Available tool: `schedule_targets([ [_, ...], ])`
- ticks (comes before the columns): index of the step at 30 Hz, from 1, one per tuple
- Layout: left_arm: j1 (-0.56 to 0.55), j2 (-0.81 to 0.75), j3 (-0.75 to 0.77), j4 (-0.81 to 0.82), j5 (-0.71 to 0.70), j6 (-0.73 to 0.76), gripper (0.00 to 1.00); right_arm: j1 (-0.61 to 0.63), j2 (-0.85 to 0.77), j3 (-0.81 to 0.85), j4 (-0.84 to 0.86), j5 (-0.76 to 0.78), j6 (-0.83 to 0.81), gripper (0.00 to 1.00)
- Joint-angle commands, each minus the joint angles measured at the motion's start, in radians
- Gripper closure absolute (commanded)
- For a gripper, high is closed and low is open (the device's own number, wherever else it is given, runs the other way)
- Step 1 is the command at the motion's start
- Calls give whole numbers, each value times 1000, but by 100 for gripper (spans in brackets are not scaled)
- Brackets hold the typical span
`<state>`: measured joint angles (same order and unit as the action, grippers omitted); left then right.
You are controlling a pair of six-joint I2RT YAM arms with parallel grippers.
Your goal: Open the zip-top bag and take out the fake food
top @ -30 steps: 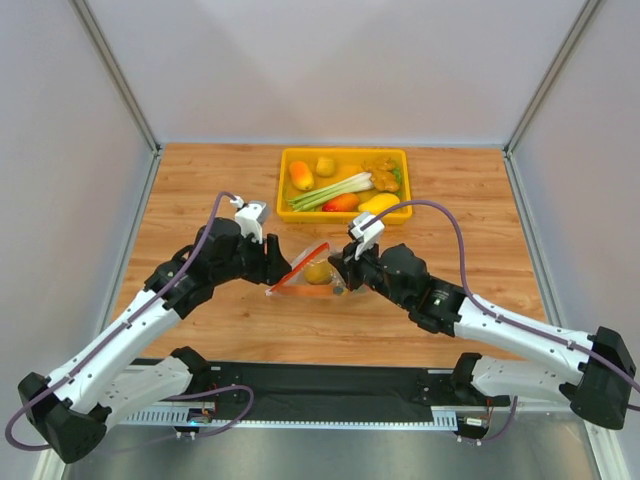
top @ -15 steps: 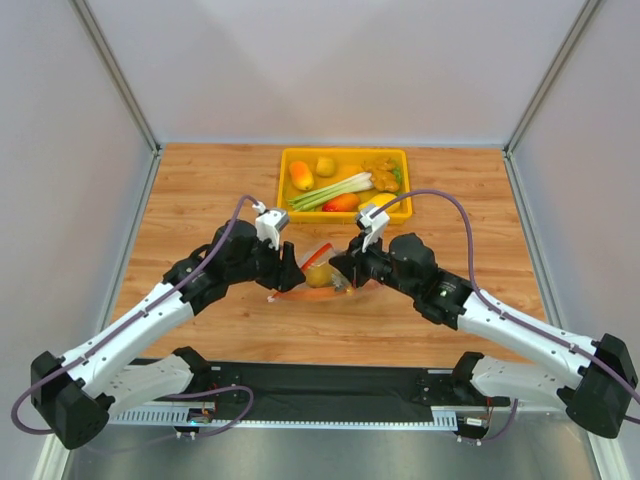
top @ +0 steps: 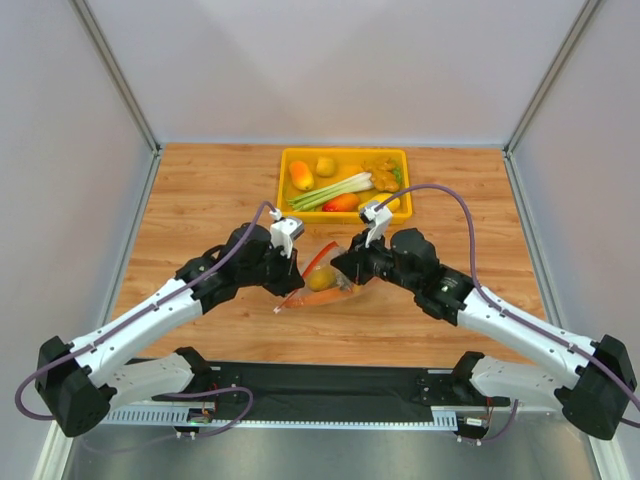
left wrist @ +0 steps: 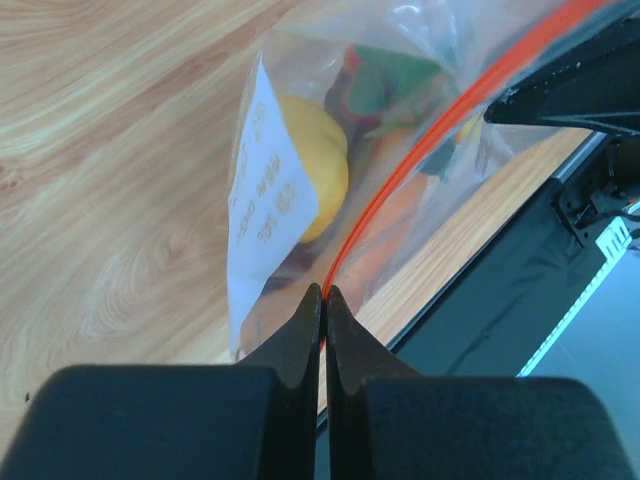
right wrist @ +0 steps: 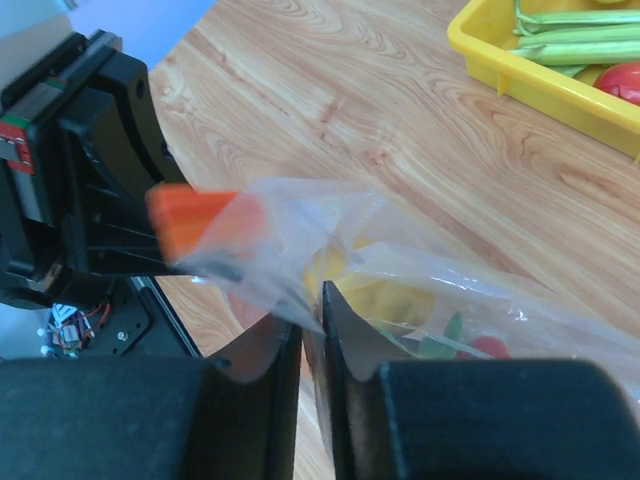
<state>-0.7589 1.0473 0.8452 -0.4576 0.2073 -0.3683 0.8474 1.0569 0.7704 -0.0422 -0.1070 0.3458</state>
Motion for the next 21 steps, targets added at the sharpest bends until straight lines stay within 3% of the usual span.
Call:
schedule_targets([
  [1,-3,-16,90,-73,-2,72,100,-11,-17,72,-67,3,-24,83],
  [2,-3,-23,112,-97,-2,83,100,-11,-31,92,-91,7,-48,72],
  [3,-3,-23,159,-149,4,95,100,-10,-40,102,-137,19,-89,51],
  [6,-5,-12,262,-267,47,146,100,-11,-98,139,-201,39,-193,29],
  [10,-3,48,371,-424,121,222,100,-11,-199,179,-237,20,-293,20],
  [21,-3,86,497,-607,290,367,100,-11,-155,340,-332,-342,-510,20],
])
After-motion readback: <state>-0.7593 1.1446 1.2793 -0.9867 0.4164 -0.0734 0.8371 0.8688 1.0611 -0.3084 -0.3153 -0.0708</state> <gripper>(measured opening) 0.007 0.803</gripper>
